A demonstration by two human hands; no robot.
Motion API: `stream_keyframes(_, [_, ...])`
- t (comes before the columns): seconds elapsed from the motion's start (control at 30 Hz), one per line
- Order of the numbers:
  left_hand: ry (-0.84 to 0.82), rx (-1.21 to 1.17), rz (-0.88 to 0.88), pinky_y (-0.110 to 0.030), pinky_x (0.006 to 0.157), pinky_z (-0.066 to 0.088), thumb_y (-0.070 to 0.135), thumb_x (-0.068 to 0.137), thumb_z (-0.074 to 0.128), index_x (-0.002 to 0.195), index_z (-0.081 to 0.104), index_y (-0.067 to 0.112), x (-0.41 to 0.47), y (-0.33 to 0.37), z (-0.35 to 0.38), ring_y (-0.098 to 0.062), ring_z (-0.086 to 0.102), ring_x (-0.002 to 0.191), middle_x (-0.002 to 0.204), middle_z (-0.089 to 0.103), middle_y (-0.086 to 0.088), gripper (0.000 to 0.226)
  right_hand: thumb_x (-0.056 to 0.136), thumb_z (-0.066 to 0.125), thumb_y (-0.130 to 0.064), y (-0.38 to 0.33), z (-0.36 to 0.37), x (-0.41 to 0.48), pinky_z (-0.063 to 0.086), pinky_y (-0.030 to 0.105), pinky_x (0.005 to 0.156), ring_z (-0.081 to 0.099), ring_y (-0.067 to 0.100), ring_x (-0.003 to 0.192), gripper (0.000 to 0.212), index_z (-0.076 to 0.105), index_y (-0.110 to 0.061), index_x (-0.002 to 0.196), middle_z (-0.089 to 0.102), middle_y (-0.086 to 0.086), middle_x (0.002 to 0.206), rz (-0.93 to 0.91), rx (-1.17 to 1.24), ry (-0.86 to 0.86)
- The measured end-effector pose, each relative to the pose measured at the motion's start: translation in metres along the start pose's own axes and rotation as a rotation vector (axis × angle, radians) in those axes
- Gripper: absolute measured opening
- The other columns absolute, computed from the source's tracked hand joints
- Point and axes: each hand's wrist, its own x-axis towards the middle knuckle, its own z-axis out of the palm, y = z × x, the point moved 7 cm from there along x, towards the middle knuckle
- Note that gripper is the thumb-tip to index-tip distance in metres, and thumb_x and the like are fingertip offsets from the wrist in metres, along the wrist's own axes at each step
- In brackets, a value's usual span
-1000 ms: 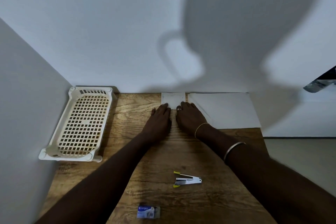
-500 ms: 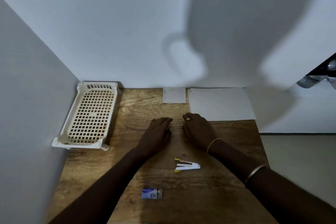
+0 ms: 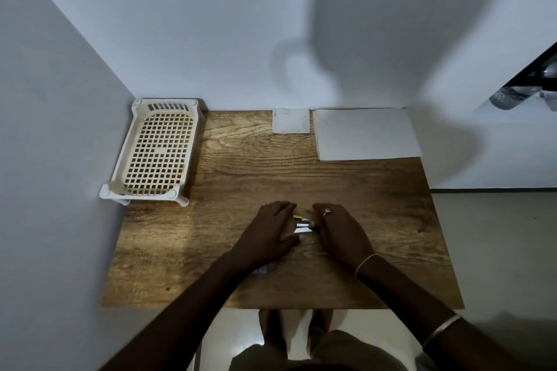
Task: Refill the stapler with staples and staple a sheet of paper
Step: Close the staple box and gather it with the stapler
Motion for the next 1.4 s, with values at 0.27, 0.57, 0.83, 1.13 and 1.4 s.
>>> stream_keyframes(0.27, [-0.008,0.143,-0.037,-0.038,0.113,0.034,0.042,0.080,0.077,0.141,0.055,0.011,0.003,0.001,0.009,-0.029,0.047,0.132,0.141,0.053,-0.010,0.072,0.078,0.079,-0.012,0.006,0.010,-0.016,0.050,0.034,0.092,0.060,0.027,0.116,0.058,0.061,-0.010,0.133,0.068,0.010,0.122,0.047,0.028,-0.017])
stream_keyframes(0.57, [0.000,0.199,-0.044,-0.039,0.112,0.035,0.047,0.083,0.074,0.136,0.060,0.020,0.006,0.004,0.008,-0.024,0.048,0.130,0.140,0.053,-0.004,0.062,0.086,0.070,-0.013,0.006,0.007,-0.016,0.053,0.035,0.080,0.062,0.024,0.106,0.048,0.061,-0.017,0.133,0.069,0.007,0.113,0.057,-0.011,0.011])
stream_keyframes(0.83, [-0.009,0.232,-0.068,-0.039,0.113,0.031,0.054,0.082,0.073,0.138,0.058,0.028,-0.004,-0.005,0.002,-0.023,0.042,0.136,0.145,0.049,-0.002,0.063,0.088,0.069,-0.014,-0.004,0.014,-0.017,0.049,0.037,0.086,0.060,0.027,0.109,0.047,0.061,-0.013,0.135,0.069,0.010,0.115,0.020,0.008,-0.016])
stream_keyframes(1.13, [-0.028,0.271,-0.145,-0.045,0.114,0.033,0.054,0.082,0.071,0.137,0.058,0.035,-0.030,-0.035,-0.019,-0.028,0.038,0.141,0.151,0.046,-0.007,0.060,0.089,0.069,-0.018,-0.036,0.036,-0.010,0.049,0.036,0.086,0.060,0.025,0.109,0.047,0.060,-0.015,0.135,0.069,0.008,0.115,-0.039,0.042,-0.052])
stream_keyframes(1.4, [-0.047,0.270,-0.193,-0.048,0.114,0.033,0.054,0.081,0.074,0.139,0.058,0.036,-0.043,-0.053,-0.023,-0.029,0.036,0.143,0.153,0.044,-0.008,0.063,0.087,0.071,-0.016,-0.052,0.042,-0.006,0.050,0.036,0.084,0.062,0.027,0.106,0.045,0.063,-0.013,0.131,0.071,0.009,0.111,-0.102,0.045,-0.029])
